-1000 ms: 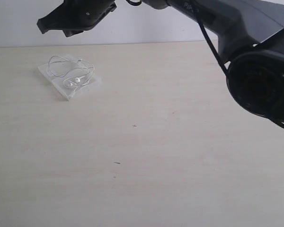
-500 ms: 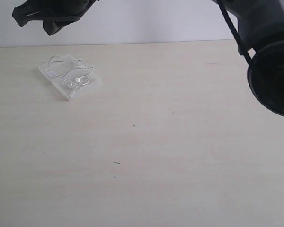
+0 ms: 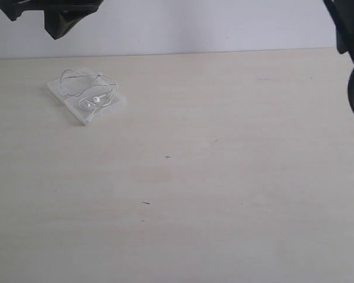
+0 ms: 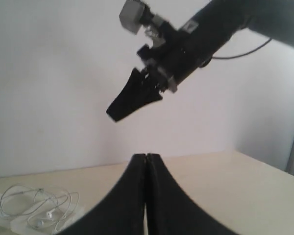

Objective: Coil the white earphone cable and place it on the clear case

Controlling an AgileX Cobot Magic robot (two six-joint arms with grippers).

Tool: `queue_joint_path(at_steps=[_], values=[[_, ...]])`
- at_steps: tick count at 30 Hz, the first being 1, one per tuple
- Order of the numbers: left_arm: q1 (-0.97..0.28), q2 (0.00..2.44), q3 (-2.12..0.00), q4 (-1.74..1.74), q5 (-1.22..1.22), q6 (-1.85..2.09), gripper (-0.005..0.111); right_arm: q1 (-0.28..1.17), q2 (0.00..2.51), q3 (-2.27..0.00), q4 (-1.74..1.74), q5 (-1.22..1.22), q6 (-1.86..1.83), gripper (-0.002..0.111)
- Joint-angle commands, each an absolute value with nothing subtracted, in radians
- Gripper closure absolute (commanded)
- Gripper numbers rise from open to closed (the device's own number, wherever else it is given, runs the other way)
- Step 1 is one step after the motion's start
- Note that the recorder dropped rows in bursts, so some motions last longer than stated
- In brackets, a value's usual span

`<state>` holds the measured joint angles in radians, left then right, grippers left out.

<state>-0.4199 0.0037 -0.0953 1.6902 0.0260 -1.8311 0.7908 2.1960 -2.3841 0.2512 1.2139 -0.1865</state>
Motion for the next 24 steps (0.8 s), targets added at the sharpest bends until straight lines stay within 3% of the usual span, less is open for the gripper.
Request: queue_joint_path(at_steps=[1,10,16,19,24], values=[[-0.417,0.000,-0.031,1.696,0.022,-1.817,0.107,0.807,2.133,-2.389,0.250,1.221,-0.195,0.108],[-0.417,0.000,0.000,1.696,0.022,-1.815,0.107,0.826,2.005,-2.222,0.199,1.221,-0.179,0.108],[-0.417,0.000,0.000,1.696,0.022,-1.815,0.107,0.826,1.837,-1.977,0.218,1.125,-0.178,0.108],[-0.417,0.000,0.000,1.696,0.022,-1.815,0.107,0.826,1.722,-1.797,0.238,1.006,-0.178,0.108],[-0.417,0.000,0.000,1.696,0.022,-1.815,0.107,0.826,1.380,-1.278,0.295,0.604,-0.192,0.108]])
